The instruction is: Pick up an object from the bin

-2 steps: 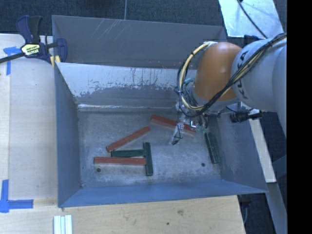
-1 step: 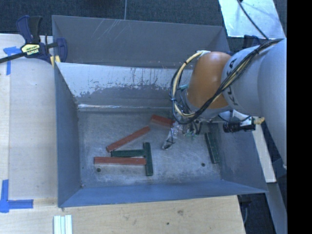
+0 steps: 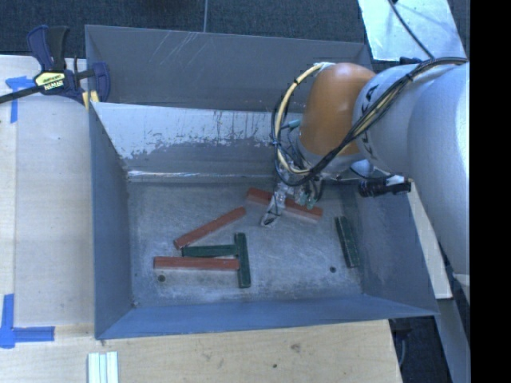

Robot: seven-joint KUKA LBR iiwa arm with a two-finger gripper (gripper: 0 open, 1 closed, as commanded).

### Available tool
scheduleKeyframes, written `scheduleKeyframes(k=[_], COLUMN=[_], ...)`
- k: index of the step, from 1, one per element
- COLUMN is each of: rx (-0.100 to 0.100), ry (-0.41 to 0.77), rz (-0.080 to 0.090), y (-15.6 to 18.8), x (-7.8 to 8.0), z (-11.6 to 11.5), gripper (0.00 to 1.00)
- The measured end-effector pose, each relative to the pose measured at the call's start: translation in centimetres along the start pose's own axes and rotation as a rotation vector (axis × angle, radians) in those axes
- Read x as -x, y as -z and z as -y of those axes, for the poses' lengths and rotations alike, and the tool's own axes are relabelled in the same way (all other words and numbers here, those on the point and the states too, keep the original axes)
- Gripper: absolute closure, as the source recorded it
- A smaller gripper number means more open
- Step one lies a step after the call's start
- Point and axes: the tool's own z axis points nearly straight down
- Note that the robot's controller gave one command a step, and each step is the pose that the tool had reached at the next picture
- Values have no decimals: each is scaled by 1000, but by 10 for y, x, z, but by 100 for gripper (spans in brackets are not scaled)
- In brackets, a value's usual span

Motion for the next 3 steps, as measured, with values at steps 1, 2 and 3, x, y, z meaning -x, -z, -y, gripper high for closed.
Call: scheduleKeyframes(k=[1, 2, 3], rx=[4, 6, 6], ry=[2, 5, 8], rz=[10, 15, 14], y=[2, 77, 126], x=[1, 3, 5], z=[-1, -1, 0], gripper=[100, 100, 100])
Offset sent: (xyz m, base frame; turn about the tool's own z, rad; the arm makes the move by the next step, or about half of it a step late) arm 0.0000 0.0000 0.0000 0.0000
